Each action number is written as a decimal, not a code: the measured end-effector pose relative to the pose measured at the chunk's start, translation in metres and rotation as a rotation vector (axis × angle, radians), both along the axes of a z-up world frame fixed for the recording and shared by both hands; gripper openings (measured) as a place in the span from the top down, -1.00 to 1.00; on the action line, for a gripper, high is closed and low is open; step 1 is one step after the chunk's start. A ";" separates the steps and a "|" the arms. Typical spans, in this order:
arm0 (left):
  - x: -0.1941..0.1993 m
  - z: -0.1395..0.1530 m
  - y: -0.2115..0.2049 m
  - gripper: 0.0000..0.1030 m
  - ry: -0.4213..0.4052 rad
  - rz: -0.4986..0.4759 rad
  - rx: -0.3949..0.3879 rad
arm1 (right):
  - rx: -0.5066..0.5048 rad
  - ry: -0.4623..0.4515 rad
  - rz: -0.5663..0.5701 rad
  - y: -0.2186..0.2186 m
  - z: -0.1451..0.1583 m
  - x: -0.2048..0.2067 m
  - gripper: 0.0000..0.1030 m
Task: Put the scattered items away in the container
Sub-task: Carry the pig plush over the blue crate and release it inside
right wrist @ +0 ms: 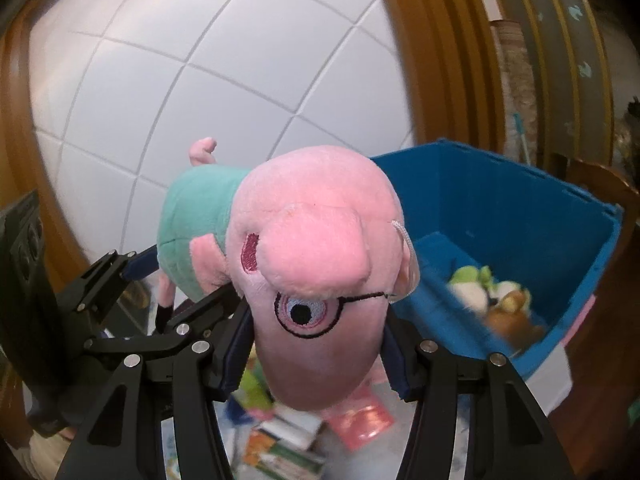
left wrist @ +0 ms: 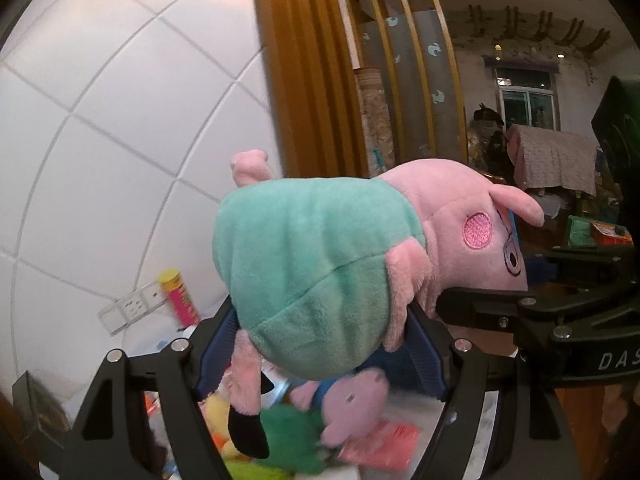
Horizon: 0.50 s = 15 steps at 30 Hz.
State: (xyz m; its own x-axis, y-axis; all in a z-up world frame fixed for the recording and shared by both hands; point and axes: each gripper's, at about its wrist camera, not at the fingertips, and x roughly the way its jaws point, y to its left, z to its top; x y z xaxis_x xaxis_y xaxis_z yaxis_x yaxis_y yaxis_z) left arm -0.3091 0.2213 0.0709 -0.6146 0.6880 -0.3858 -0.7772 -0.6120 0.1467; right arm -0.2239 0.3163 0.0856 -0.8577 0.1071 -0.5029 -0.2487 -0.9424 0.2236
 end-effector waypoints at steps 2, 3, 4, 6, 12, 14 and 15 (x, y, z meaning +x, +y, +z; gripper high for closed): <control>0.002 0.004 0.030 -0.48 0.007 0.002 0.001 | 0.003 0.007 -0.002 0.031 0.004 0.005 -0.08; 0.005 0.007 0.045 -0.48 0.011 0.006 0.001 | 0.003 0.011 0.000 0.047 0.006 0.006 -0.08; 0.007 0.009 0.061 -0.48 0.015 0.009 0.001 | 0.002 0.014 0.003 0.061 0.007 0.008 -0.08; 0.012 0.011 0.086 -0.48 0.014 0.015 -0.002 | 0.000 0.013 0.013 0.092 0.008 0.012 -0.08; 0.005 -0.002 0.169 -0.49 -0.039 0.038 -0.049 | -0.039 -0.046 0.045 0.181 -0.001 0.008 -0.08; 0.002 -0.008 0.189 -0.49 -0.055 0.047 -0.075 | -0.057 -0.064 0.056 0.202 -0.009 0.004 -0.08; 0.000 -0.011 0.197 -0.49 -0.065 0.052 -0.090 | -0.067 -0.073 0.061 0.212 -0.014 0.003 -0.08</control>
